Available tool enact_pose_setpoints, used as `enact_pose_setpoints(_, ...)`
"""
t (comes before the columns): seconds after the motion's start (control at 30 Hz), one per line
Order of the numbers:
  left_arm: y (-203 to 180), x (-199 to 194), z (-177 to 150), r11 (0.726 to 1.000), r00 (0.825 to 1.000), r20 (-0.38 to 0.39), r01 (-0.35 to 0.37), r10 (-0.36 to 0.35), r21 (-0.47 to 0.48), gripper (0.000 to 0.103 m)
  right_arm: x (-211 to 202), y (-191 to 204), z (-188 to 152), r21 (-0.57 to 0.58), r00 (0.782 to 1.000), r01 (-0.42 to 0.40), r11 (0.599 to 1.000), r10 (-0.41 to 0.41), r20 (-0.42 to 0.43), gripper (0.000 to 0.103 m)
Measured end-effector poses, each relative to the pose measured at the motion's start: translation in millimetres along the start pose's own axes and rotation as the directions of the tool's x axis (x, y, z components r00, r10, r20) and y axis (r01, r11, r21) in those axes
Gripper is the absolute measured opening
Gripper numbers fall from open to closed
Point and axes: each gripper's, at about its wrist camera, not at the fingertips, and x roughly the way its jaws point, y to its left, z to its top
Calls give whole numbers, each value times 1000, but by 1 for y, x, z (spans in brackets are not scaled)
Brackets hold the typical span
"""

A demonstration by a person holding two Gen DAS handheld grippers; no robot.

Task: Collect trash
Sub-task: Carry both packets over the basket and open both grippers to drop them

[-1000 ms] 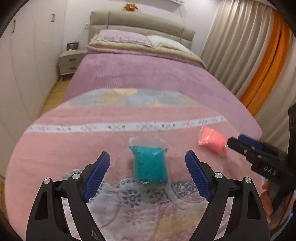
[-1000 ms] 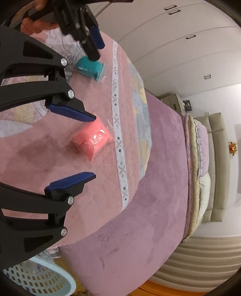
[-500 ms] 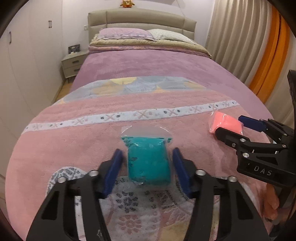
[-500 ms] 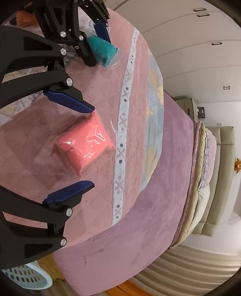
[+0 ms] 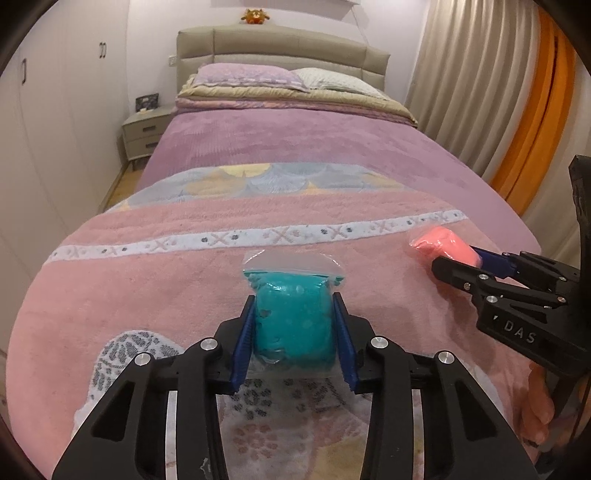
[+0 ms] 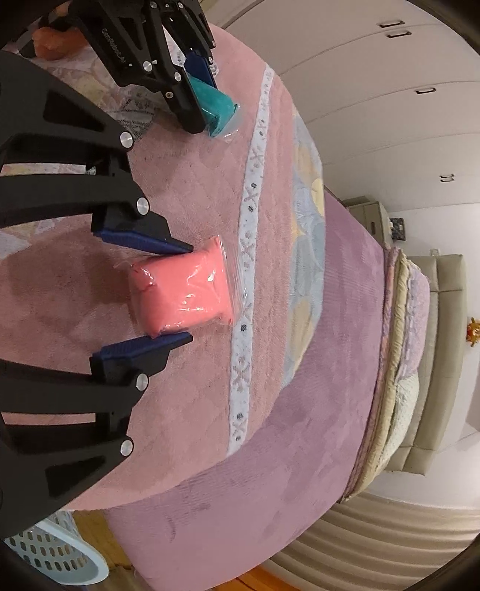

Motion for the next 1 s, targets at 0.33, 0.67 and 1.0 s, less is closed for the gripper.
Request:
enact_pose_setpoints(0.33, -56, -48, -2, 984, 984, 39, 174, -176, 44, 37, -79, -55, -37, 206, 995, -8, 979, -12, 96, 38)
enact_pose_setpoints(0.67, -173, -92, -16, 903, 919, 23, 383, -394, 195, 37, -201, -132, -92, 390, 956, 106, 915, -202, 213, 38)
enact_pose_setpoints(1.0, -286, -96, -30, 835, 888, -26, 442, -459, 327, 37, -259, -202, -148, 533, 922, 218, 818, -351, 162, 38)
